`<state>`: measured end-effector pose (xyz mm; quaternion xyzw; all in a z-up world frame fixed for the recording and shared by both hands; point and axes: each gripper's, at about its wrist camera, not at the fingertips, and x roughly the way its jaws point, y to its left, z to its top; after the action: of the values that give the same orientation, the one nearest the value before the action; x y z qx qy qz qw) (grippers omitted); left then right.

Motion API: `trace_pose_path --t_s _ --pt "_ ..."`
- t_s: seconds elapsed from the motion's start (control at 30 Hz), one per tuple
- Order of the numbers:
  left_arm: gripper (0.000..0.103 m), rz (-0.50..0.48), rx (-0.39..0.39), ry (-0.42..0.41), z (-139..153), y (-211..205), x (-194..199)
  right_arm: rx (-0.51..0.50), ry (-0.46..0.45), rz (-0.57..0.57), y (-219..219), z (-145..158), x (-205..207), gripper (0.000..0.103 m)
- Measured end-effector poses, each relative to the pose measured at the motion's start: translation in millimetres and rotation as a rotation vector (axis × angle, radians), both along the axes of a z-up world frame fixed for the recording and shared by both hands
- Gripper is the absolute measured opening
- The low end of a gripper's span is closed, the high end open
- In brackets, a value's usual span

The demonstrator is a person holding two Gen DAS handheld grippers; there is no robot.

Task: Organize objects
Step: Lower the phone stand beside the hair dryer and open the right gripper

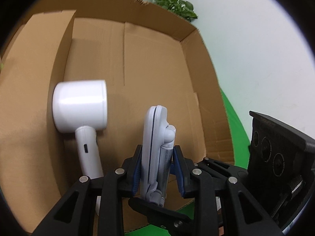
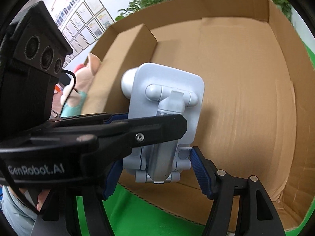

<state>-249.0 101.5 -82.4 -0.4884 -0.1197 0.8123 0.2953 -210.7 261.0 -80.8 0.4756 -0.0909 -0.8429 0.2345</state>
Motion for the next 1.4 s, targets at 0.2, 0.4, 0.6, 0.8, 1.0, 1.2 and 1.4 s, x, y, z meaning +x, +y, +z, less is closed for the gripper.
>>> trace_pose_path --t_s 0.2,0.4,0.6,0.8,1.0,1.2,1.4 --pt "0.029 0.024 -0.058 -0.058 -13.5 -7.1 -2.0 0.007 -0.051 -0.003 -4.8 -20.4 -5.3 0.064" --pt "0.028 0.041 -0.059 -0.033 -6.2 -15.6 6.8 0.026 -0.047 -0.016 -7.6 -22.4 -5.4 0.064" --pt "0.028 0.087 -0.073 0.006 4.6 -36.2 19.1 0.05 -0.077 -0.034 -12.4 -25.2 -6.9 0.067" --pt "0.028 0.122 -0.088 0.031 11.6 -55.3 27.7 0.066 -0.08 -0.051 -14.6 -24.9 -7.3 0.069" --pt "0.028 0.141 -0.097 0.06 15.0 -67.0 37.1 0.112 -0.059 -0.074 -19.7 -23.2 -3.8 0.067" --pt "0.028 0.145 -0.104 0.106 23.9 -73.3 49.3 0.139 -0.058 -0.089 -23.0 -21.8 -3.3 0.069" --pt "0.028 0.165 -0.14 0.206 40.7 -70.0 60.4 0.154 -0.022 -0.099 -23.2 -12.7 2.3 0.089"
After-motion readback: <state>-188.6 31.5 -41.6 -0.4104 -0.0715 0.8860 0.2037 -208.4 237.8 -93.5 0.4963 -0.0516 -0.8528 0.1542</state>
